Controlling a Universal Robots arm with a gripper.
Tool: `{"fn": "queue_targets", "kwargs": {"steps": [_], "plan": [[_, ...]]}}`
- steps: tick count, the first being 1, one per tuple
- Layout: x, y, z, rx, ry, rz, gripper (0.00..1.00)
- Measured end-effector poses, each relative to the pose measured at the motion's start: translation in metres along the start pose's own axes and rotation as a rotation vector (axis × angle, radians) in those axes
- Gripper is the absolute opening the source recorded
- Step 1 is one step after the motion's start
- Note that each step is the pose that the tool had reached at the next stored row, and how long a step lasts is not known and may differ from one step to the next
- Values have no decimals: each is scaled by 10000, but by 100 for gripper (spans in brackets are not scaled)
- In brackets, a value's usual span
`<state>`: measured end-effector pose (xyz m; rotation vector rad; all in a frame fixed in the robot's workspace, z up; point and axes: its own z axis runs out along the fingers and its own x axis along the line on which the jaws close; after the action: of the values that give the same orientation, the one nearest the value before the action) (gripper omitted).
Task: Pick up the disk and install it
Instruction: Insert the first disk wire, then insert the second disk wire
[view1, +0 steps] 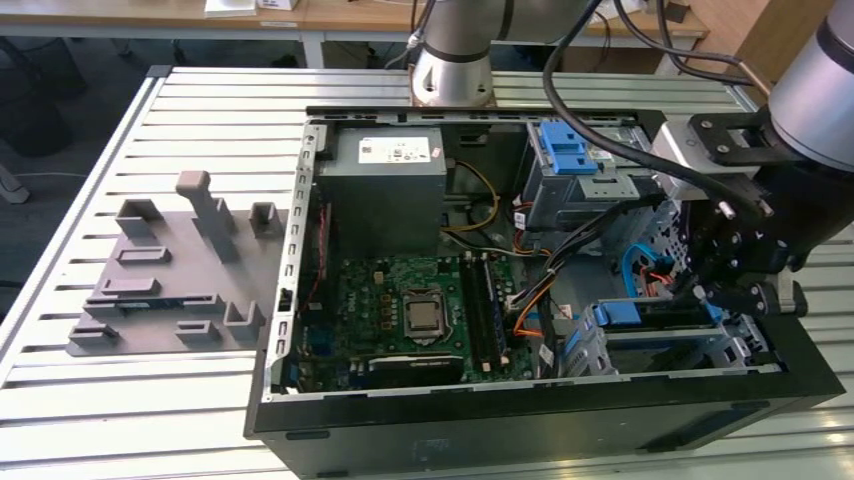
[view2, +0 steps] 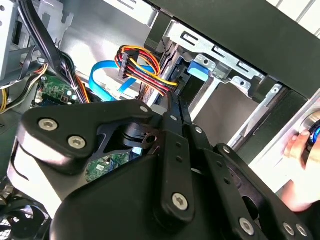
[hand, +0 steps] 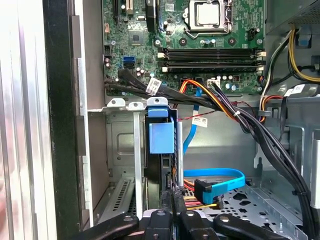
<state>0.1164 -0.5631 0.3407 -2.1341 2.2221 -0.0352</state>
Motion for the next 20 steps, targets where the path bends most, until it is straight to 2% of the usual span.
{"fn": "queue_targets", "kwargs": {"steps": [9, 11, 20], "plan": [[-4, -1, -10, -10, 6, 0, 16], [-5, -1, -10, -17, 5, 0, 10], [-6, -2, -29, -22, 9, 0, 10]]}}
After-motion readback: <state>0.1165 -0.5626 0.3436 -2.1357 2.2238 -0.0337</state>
